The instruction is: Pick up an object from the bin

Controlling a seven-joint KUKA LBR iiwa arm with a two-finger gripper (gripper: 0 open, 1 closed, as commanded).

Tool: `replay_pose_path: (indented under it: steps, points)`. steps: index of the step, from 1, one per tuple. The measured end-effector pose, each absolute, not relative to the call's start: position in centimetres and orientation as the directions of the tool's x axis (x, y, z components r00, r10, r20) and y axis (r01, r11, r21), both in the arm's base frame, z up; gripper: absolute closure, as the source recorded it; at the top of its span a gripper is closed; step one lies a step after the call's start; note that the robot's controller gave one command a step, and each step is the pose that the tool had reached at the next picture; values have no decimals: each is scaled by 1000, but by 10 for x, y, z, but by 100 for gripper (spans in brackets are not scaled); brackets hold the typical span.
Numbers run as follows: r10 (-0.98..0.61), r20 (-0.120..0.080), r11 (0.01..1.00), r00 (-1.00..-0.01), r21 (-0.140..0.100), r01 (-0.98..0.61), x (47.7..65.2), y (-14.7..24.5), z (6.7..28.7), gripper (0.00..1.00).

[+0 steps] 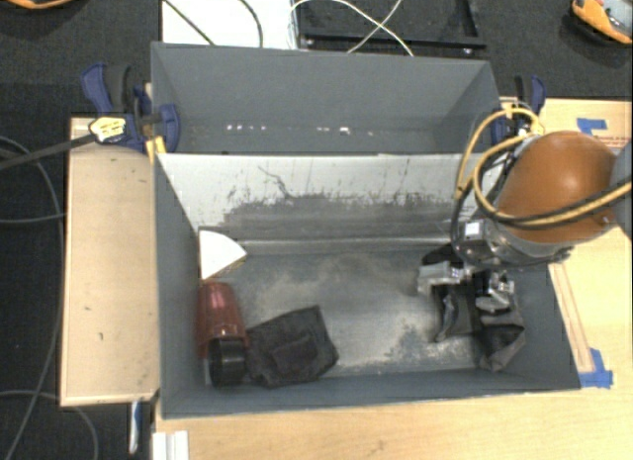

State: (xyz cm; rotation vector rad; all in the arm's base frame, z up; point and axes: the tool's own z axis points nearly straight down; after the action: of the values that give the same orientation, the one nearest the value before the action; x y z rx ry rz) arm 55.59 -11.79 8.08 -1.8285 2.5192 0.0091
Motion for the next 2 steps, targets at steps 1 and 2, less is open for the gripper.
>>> replay_pose_path:
  steps: [1, 2]
  points:
    - [-980, -10, 200, -200, 9, -980, 588, -131, 72, 100]
    - [-980, -10, 200, -200, 9, -980, 588, -131, 72, 100]
